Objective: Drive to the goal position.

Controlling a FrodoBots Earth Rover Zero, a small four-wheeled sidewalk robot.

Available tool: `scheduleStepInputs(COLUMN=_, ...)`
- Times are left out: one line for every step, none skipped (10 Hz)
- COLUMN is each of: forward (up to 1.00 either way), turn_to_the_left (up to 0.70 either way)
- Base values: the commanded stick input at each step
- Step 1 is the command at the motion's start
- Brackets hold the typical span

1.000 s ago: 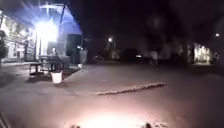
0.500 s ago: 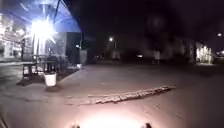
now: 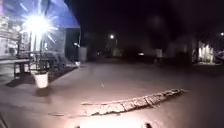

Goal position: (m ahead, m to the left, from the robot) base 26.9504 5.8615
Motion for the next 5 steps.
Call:
scheduleStepInputs(forward=0.70, turn_to_the_left=0.16)
scheduleStepInputs(forward=0.70, turn_to_the_left=0.03)
scheduleStepInputs(forward=0.70, turn_to_the_left=0.00)
scheduleStepInputs(forward=0.70, turn_to_the_left=0.00)
scheduleStepInputs(forward=0.70, turn_to_the_left=0.00)
